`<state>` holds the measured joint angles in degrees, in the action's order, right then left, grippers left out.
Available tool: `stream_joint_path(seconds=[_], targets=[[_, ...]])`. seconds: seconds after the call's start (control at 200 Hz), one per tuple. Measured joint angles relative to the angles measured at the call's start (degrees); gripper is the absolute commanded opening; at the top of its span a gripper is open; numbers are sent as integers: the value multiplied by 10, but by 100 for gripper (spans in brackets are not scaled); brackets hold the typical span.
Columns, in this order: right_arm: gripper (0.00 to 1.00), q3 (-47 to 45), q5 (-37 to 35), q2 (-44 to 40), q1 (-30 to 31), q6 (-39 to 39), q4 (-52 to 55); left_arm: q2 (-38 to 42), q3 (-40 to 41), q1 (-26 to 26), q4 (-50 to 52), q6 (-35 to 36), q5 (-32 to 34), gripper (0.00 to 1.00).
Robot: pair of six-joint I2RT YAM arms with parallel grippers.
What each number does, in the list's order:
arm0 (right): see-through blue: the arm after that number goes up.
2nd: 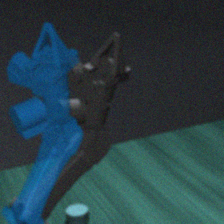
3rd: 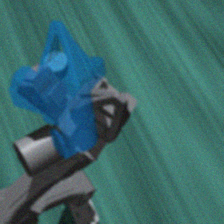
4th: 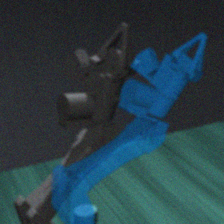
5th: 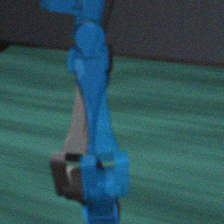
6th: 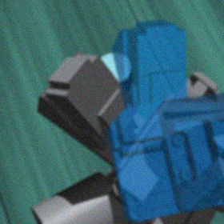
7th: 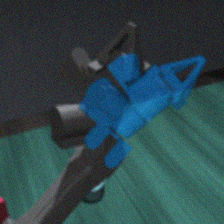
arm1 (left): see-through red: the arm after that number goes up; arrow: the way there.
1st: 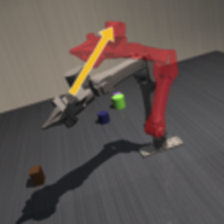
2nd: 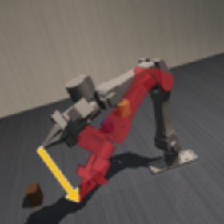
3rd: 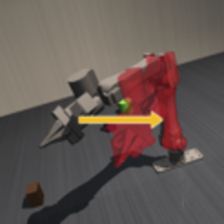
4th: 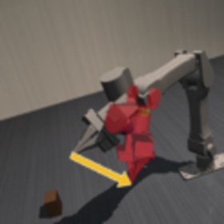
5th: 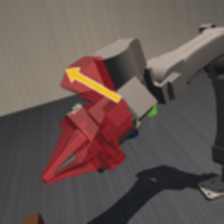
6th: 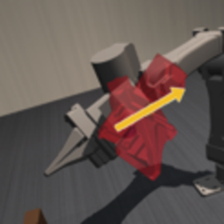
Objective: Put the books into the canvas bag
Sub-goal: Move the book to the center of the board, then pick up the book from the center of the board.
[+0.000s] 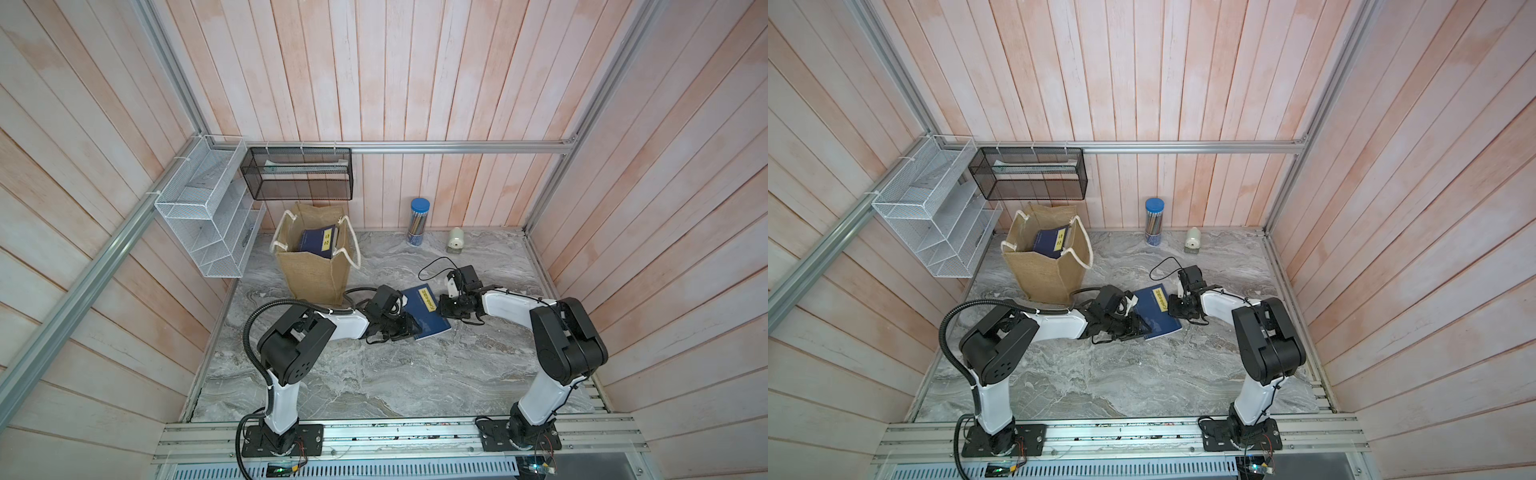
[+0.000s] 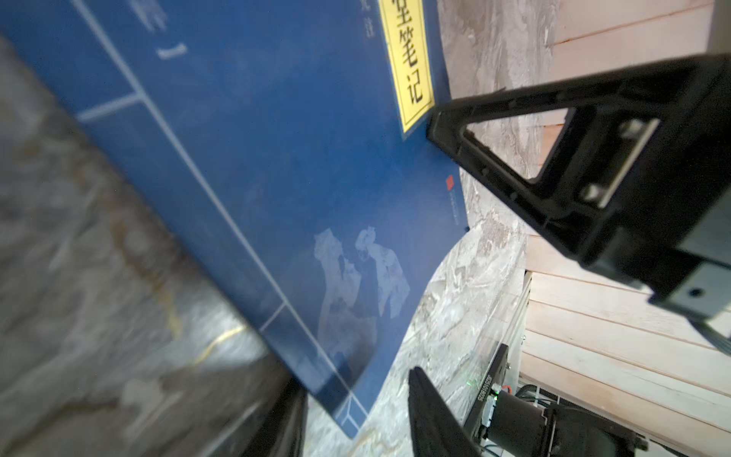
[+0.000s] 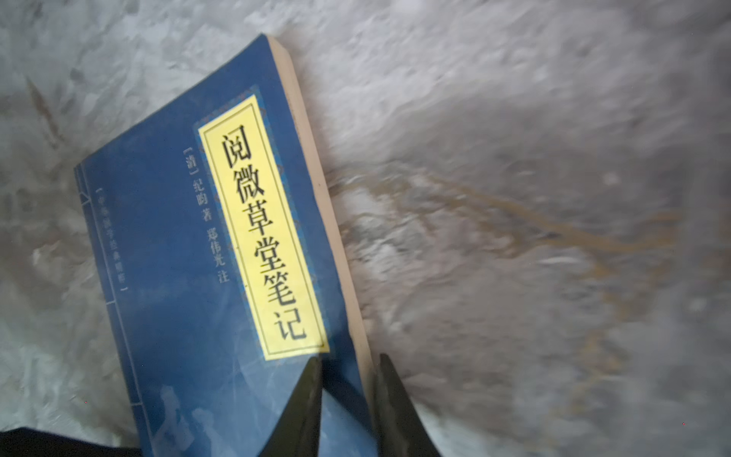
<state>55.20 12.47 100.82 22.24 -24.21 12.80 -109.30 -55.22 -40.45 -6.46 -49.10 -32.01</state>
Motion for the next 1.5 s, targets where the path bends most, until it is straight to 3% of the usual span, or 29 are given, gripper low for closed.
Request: stream_joint_path(seconds=[0.3, 0.475, 0.58, 0.76, 0.92, 1.19, 1.5], targets=[[22, -22, 16, -4, 27, -35, -40, 49, 86, 27, -81, -63, 9, 35], [23, -48, 26, -21, 38, -58, -56, 54, 96, 39, -115, -87, 14, 34], [27, -60, 37, -33, 43, -68, -54, 54, 96, 40, -136, -97, 13, 24], [42, -72, 47, -60, 45, -83, -41, 54, 96, 41, -158, -108, 9, 1], [48, -77, 28, -135, 45, -93, -12, 94, 96, 55, -131, -80, 8, 0], [50, -37, -4, -295, 34, -101, -1, 247, 96, 129, -93, 16, -12, 0], [57, -10, 88, -368, 34, -111, -121, 372, 60, 155, -72, 125, -85, 0]])
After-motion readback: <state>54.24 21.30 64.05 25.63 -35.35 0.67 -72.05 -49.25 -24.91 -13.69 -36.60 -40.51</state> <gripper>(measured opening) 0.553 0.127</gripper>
